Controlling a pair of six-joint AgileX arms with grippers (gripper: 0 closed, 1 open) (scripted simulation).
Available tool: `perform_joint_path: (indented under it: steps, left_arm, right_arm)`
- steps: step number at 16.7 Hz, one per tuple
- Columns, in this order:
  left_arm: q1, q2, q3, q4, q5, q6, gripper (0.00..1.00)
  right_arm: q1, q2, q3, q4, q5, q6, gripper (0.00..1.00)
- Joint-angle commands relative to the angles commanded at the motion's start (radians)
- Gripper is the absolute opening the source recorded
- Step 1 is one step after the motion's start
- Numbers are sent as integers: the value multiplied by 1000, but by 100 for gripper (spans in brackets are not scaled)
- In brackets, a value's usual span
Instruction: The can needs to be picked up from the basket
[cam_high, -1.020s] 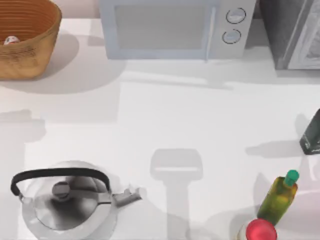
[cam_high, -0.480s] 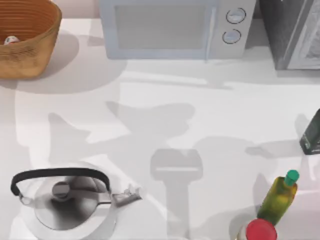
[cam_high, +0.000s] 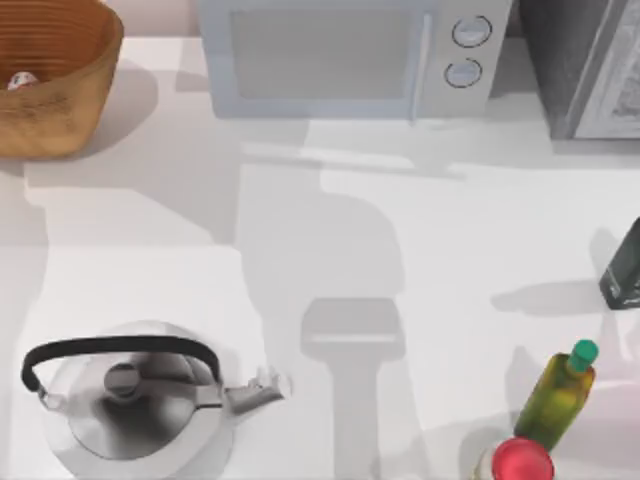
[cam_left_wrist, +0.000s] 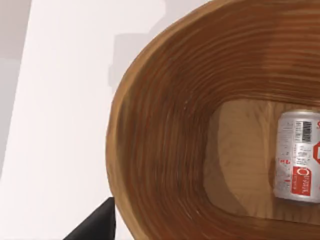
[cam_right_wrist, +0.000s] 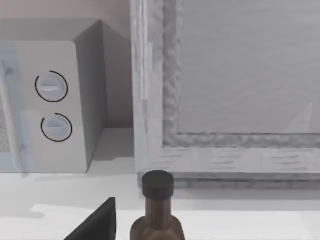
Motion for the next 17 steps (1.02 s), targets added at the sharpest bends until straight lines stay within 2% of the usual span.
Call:
perform_joint_path:
  steps: [4,8,17]
  left_arm:
    - [-42,240,201,-108,63,5,100]
    - [-74,386,325,-167,105,5,100]
    - [-80,393,352,-174,112,7,100]
  right_arm:
    - [0,0,0,0,0,0,100]
    - [0,0,0,0,0,0,100]
    - [0,0,0,0,0,0,100]
